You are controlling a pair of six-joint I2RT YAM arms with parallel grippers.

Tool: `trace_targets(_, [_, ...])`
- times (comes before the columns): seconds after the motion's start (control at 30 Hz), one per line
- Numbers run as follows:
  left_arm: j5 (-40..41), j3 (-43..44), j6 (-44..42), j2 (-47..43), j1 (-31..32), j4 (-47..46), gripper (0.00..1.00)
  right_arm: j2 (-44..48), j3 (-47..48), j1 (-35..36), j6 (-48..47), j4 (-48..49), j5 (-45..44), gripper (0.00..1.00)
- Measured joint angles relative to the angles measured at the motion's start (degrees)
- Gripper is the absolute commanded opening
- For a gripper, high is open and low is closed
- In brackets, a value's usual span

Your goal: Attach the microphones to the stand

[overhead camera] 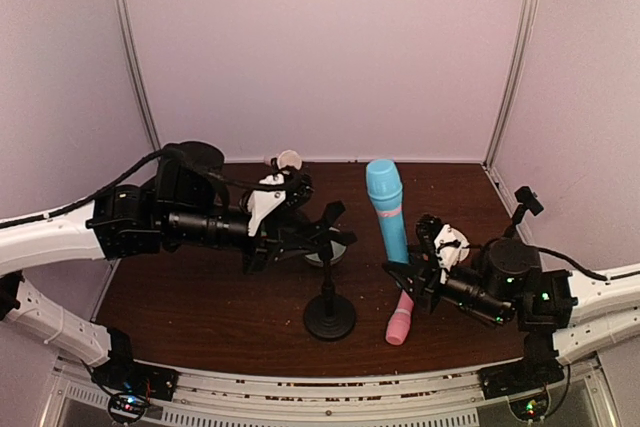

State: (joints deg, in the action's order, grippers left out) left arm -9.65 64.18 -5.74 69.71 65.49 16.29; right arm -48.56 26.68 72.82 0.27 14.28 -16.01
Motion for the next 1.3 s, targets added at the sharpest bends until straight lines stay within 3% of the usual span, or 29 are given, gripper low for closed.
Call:
trace_targets(0.33, [-10.8,0.3,-2.8,2.3,-2.0,-1.8,0.00,-11.1,4.0,0.0,-3.4,5.8,8.5,0.00])
trace_targets(0.67, [-12.4,0.3,-3.0,3.0,-2.8,-2.8,0.00,-15.2,7.2,-0.1,-3.2,8.3,11.3,0.00])
trace_targets(0.7, [-12.4,0.3,-3.0,3.0,-2.9,-2.8,0.03,-15.5,7.4,-0.2,-3.1,8.3,11.3,0.00])
trace_targets(0.83, [-12.0,0.3,-2.9,3.0,-3.0,-2.8,0.38,-16.2,7.8,-0.2,-2.9,8.5,11.3,0.00])
trace_targets(0.93, [-11.5,0.3,-2.8,3.0,-2.9,-2.7,0.57,-16.2,7.9,-0.4,-2.9,8.7,11.1,0.00])
trace_targets(1.1, [-9.9,-0.3,-1.8,2.8,-2.0,-3.6,0.68,-16.4,8.7,-0.5,-3.1,8.1,11.3,0.00])
trace_targets(1.3, [-7.3,-3.8,0.0,1.1,-1.7,-6.4,0.71,-16.4,9.4,-0.5,-3.1,6.7,11.2,0.00])
